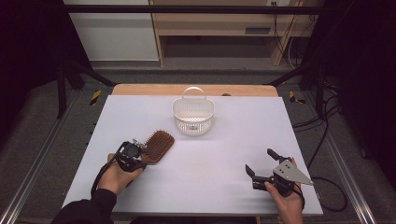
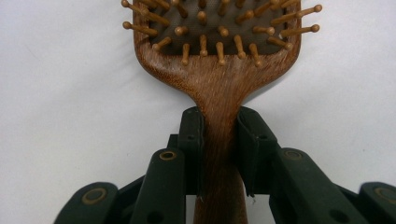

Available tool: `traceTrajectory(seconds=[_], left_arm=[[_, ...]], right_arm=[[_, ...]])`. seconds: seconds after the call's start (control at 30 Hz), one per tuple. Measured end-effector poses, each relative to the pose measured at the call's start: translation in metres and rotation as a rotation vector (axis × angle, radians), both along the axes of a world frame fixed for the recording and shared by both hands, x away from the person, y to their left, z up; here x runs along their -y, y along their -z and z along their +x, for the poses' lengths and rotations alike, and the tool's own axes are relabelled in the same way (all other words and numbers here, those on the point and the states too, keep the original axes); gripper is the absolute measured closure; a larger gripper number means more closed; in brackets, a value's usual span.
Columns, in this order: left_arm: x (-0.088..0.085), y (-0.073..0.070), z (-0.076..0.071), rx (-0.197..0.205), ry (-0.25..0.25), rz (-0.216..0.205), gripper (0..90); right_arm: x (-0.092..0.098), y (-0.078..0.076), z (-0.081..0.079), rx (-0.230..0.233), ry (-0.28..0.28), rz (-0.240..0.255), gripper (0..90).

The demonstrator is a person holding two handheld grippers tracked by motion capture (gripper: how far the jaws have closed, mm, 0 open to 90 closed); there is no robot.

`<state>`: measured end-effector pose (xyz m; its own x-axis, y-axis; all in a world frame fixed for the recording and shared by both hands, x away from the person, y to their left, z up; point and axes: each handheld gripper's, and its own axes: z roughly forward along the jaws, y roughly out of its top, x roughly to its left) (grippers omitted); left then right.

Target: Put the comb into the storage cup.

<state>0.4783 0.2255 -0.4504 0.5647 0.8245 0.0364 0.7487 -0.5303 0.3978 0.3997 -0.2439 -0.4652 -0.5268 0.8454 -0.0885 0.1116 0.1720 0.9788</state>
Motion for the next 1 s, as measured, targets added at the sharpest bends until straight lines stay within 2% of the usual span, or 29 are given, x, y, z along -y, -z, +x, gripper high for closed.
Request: traceTrajectory(seconds=[0.07, 0.13, 0.17, 0.23, 0.3, 0.33, 0.4, 0.43, 0.5, 0.67, 0.73, 0.8, 0.9, 1.0], left_arm=[[-0.001, 0.000, -0.002, 0.019, 0.000, -0.010, 72.2], [-0.001, 0.000, -0.006, 0.042, 0.004, 0.006, 72.2], [0.000, -0.001, -0.008, 0.069, 0.015, 0.030, 72.3], [-0.001, -0.003, -0.013, 0.112, 0.019, 0.034, 72.3], [-0.003, -0.006, -0.016, 0.153, 0.019, 0.013, 72.3], [-0.005, -0.009, -0.019, 0.191, 0.019, 0.002, 72.3], [-0.007, -0.014, -0.021, 0.217, 0.018, -0.023, 72.2], [-0.008, -0.015, -0.023, 0.251, 0.024, -0.037, 72.3], [-0.008, -0.018, -0.026, 0.286, 0.033, -0.035, 72.3], [-0.006, -0.019, -0.034, 0.415, 0.052, -0.083, 72.2], [-0.005, -0.018, -0.036, 0.475, 0.064, -0.115, 72.3], [-0.003, -0.017, -0.037, 0.506, 0.055, -0.150, 72.3], [-0.001, -0.012, -0.037, 0.538, 0.046, -0.217, 72.3], [0.004, -0.003, -0.034, 0.554, 0.060, -0.227, 72.3]], right_arm=[[0.002, 0.000, 0.000, -0.004, 0.006, 0.009, 3.6], [0.005, -0.001, -0.001, 0.003, 0.016, 0.023, 3.5], [0.006, -0.001, -0.001, 0.004, 0.018, 0.027, 3.5], [0.006, -0.002, -0.001, 0.010, 0.018, 0.028, 3.5], [0.006, -0.003, -0.001, 0.016, 0.014, 0.028, 3.5], [0.006, -0.003, -0.001, 0.016, 0.013, 0.027, 3.5], [0.006, -0.003, -0.001, 0.014, 0.008, 0.029, 3.5], [0.005, -0.003, 0.000, 0.011, 0.005, 0.029, 3.5], [0.004, -0.003, -0.001, 0.008, 0.001, 0.026, 3.4], [0.002, -0.001, -0.002, -0.005, 0.002, 0.040, 3.7], [0.000, 0.000, 0.000, -0.017, 0.005, 0.063, 3.9], [-0.003, 0.002, 0.004, -0.036, -0.003, 0.093, 4.2], [-0.011, 0.002, 0.007, -0.062, -0.019, 0.092, 4.1], [-0.021, 0.000, 0.008, -0.083, -0.031, 0.112, 3.8]])
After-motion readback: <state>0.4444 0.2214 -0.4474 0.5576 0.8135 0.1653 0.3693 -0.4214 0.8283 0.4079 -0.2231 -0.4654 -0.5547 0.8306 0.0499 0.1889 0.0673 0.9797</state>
